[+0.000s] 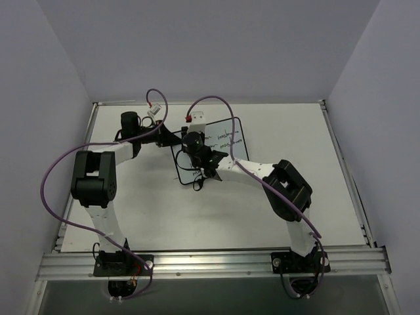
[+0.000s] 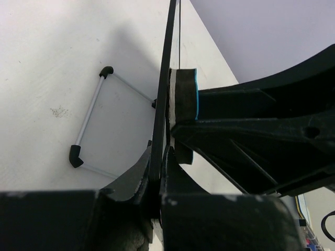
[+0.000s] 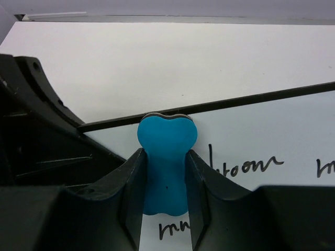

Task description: Erase the whiteboard

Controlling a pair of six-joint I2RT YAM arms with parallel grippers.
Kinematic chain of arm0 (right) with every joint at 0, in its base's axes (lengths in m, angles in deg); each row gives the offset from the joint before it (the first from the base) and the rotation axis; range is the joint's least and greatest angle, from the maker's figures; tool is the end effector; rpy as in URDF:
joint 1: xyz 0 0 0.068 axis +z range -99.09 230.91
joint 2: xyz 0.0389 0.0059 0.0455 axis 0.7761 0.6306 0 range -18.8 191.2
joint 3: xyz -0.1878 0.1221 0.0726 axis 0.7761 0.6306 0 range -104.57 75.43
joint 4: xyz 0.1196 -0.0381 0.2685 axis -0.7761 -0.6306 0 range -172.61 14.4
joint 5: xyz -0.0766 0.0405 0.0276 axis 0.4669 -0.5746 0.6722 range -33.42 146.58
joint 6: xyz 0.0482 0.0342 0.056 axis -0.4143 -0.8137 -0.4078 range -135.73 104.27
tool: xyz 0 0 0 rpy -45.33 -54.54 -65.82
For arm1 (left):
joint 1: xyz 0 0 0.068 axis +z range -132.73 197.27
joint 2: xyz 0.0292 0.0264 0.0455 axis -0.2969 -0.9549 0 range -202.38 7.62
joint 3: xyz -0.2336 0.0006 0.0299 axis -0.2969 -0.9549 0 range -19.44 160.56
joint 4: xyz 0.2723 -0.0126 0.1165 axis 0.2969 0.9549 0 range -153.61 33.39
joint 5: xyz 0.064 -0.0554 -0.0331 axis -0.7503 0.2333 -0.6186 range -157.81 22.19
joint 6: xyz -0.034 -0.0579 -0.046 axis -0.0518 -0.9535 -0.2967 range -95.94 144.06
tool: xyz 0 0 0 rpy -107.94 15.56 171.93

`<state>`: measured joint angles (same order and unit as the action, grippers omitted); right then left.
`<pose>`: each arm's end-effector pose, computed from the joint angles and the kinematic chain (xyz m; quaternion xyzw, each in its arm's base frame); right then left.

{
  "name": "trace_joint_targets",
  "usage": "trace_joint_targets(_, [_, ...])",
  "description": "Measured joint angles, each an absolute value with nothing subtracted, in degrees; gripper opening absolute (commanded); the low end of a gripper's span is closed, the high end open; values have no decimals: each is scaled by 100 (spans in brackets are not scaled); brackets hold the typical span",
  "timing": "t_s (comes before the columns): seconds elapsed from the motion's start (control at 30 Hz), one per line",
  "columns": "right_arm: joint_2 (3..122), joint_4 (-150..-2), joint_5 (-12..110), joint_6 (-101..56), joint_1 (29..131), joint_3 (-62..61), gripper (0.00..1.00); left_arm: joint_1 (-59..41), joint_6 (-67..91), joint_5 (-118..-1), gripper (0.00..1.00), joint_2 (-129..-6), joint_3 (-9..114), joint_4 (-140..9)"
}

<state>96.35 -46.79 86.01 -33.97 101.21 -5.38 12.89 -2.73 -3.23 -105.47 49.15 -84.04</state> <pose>0.3571 0.3759 0.1948 -0.0336 0.7354 0.2107 0.6432 0.4407 -0.0977 0.1233 0.1473 0.7522 -0.5553 0.3227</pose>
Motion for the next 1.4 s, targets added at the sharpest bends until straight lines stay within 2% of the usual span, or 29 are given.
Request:
trace_joint_targets(0.4, [9552,-4440,8456,-3432,9821,-318,0,1291,-297,-378,2,-10547,4904,-8399])
trace_joint_targets(0.9, [8919,-4274,8262,-3390,8534,640,0,1291,-341,-374,2,-10547,4904,-8399])
trace_joint_targets(1.17, [8908,-4274,8273,-3340,8648,657,0,1291,-356,-367,2,-10547,4904,-8399])
trace_joint_targets(1.4, [8908,-4290,8264,-3362,9277,657,0,1291,-297,-330,2,-10545,4904,-8406])
